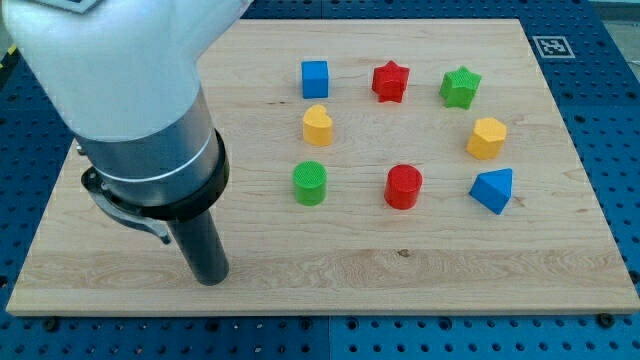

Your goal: Move the yellow blocks towards the center left of the board

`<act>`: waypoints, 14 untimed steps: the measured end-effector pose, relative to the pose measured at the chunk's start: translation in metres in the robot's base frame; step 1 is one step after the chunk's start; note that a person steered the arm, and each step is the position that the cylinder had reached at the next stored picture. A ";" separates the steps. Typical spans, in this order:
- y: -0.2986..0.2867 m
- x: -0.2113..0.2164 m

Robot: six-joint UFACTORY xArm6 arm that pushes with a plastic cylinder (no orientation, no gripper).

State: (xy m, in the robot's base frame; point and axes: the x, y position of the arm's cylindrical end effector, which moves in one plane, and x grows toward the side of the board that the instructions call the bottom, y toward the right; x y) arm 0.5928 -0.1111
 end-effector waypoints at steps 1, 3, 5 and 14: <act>0.000 0.000; 0.099 -0.003; 0.232 -0.003; 0.287 -0.163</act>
State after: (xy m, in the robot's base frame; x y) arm 0.4296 0.1755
